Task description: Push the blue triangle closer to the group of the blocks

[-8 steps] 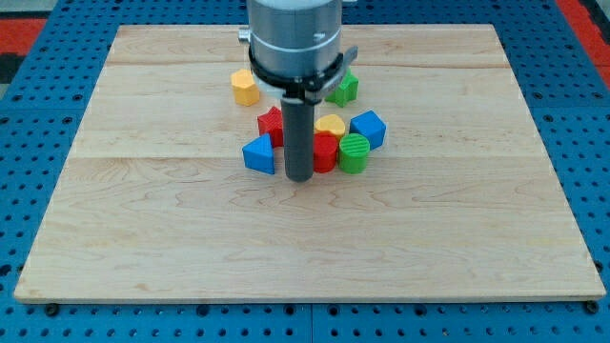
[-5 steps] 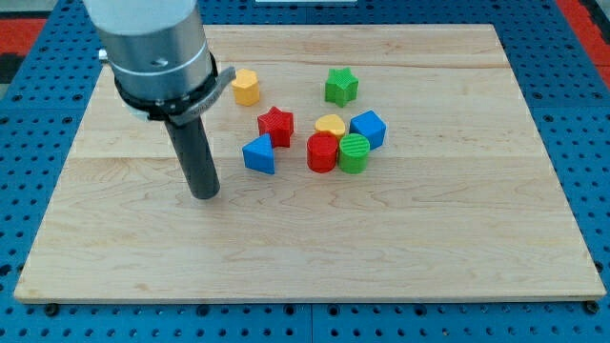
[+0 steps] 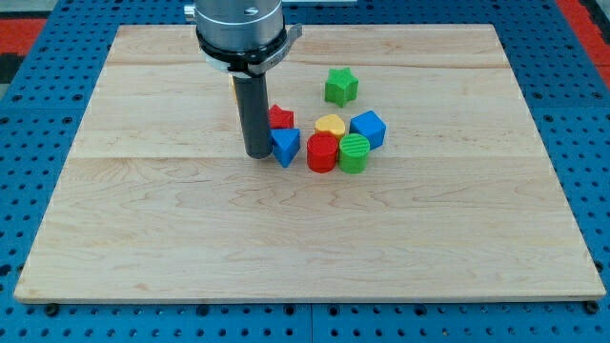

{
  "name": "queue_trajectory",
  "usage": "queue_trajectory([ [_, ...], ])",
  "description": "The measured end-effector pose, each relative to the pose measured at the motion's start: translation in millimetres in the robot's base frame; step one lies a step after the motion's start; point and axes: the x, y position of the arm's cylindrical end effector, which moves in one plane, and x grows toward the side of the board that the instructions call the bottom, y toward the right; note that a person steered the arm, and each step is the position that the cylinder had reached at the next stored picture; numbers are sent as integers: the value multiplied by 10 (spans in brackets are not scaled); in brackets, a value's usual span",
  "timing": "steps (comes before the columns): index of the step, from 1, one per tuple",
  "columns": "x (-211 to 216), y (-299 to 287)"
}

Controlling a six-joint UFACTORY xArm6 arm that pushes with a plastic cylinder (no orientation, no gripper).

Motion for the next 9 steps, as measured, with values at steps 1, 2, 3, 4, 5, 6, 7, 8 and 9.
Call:
queue_trajectory([
  [1,0,26],
  [2,0,82],
  [3,0,112],
  [4,0,114],
  [5,0,130],
  [6,0,137],
  [7,0,137],
  [8,0,172],
  [9,0,220],
])
